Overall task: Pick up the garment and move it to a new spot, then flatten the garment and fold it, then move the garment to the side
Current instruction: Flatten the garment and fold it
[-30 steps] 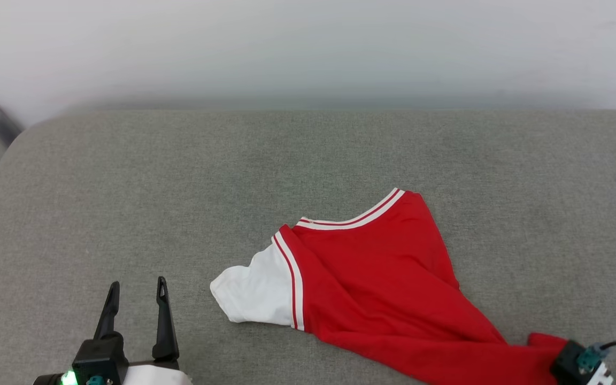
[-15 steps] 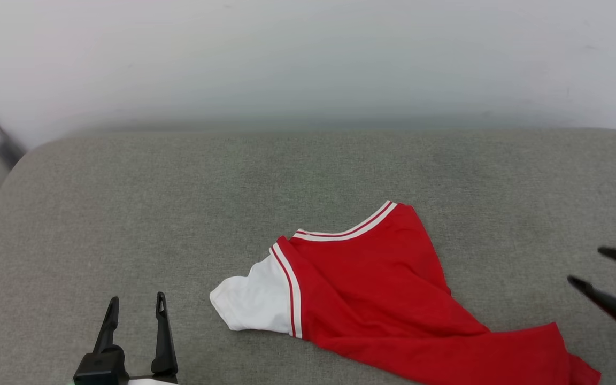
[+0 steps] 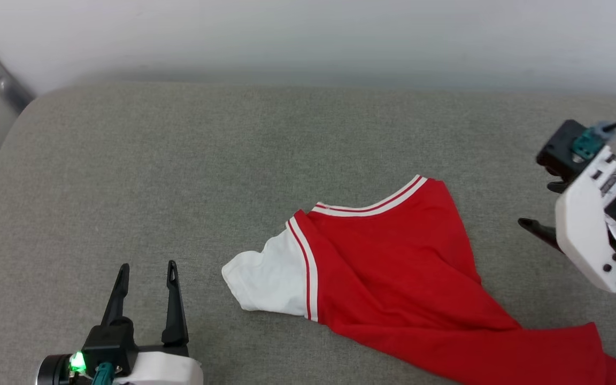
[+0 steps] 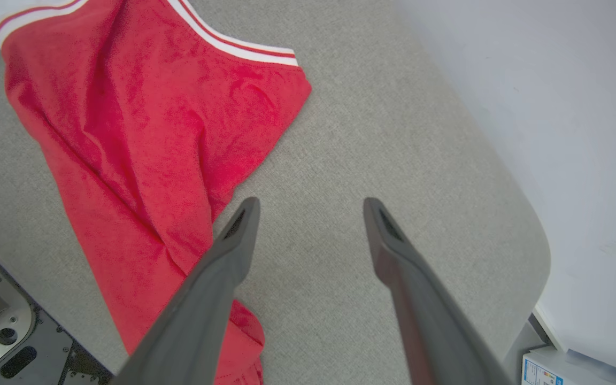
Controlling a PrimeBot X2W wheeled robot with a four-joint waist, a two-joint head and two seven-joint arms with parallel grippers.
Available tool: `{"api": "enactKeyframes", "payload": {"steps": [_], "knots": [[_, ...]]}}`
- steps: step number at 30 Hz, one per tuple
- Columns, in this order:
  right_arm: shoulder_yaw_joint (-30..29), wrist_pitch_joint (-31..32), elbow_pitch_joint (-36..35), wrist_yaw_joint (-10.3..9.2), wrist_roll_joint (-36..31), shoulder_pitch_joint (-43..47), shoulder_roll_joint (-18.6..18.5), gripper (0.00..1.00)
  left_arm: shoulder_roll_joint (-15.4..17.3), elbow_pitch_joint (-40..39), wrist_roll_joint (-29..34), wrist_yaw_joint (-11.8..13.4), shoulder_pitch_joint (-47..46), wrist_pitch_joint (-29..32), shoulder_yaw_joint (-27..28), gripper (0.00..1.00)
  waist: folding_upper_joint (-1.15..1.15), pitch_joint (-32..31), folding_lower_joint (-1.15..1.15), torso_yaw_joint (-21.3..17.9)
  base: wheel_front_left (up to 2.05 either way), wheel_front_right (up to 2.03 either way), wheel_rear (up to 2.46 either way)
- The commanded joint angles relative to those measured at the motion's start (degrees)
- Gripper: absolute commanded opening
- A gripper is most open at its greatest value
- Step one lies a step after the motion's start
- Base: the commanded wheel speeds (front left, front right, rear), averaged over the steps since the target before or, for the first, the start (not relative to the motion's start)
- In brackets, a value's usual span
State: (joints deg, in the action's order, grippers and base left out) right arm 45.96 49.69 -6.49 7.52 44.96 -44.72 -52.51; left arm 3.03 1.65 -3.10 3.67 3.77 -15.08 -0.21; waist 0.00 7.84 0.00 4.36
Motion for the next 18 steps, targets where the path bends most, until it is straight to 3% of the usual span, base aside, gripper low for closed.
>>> {"api": "enactKeyframes", "payload": {"steps": [1,8,11,18], "knots": [[0.70,0.98,0.87,-0.06,0.48,-0.87,0.47,1.00,-0.04,-0.13,0.03,0.05,-0.93,-0.13,-0.23,1.00,0.00,1.89,0.00,1.18,0.00,0.00,0.00],[6.87,8.56,12.36,-0.06,2.76,-9.74,7.59,1.00,-0.13,-0.54,-0.57,0.42,-4.79,-0.13,-1.85,1.00,0.00,7.91,0.00,3.70,0.00,0.00,0.00],[9.41,7.57,19.78,-0.06,3.80,-12.20,11.11,1.00,-0.17,-0.81,-1.01,0.75,-7.11,-0.13,-2.47,1.00,0.00,12.06,0.00,4.99,0.00,0.00,0.00],[14.12,4.23,25.37,-0.05,6.75,-10.57,13.75,1.00,-0.18,-0.60,-2.10,1.36,-9.63,-0.13,-3.58,1.00,0.00,15.49,0.00,6.18,0.00,0.00,0.00]]}}
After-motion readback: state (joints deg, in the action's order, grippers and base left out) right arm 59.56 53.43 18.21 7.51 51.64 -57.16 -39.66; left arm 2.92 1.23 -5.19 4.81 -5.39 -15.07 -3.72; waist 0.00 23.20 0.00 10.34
